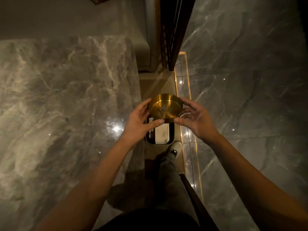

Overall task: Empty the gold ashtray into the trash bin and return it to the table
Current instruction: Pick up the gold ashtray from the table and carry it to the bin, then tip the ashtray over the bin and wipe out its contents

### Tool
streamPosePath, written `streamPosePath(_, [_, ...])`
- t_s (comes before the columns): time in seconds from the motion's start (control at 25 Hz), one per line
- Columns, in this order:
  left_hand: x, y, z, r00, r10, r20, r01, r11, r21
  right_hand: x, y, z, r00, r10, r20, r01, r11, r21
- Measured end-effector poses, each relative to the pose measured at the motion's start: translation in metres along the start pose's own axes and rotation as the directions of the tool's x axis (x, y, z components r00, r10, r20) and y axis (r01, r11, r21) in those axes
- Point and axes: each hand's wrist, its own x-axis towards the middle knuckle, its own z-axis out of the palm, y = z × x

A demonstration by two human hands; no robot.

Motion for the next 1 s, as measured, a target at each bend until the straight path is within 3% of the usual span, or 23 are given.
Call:
streamPosePath(0.44, [0.085,-0.119,0.107,0.964,-0.264,0.031,0.264,0.964,0.005,0.022,0.177,-0.051,0.960,0.274,-0.063,-0.260,0.949,0.177])
streamPosePath(0.64, [0.122,-0.186,0.107,0.937,-0.348,0.034,0.346,0.936,0.060,0.046,0.254,-0.041,0.937,0.348,0.010,-0.341,0.913,0.223])
streamPosePath(1.0, [0.160,-0.296,0.083,0.878,-0.471,-0.090,0.478,0.875,0.083,0.092,0.370,0.000,0.898,0.401,0.184,-0.436,0.869,0.233])
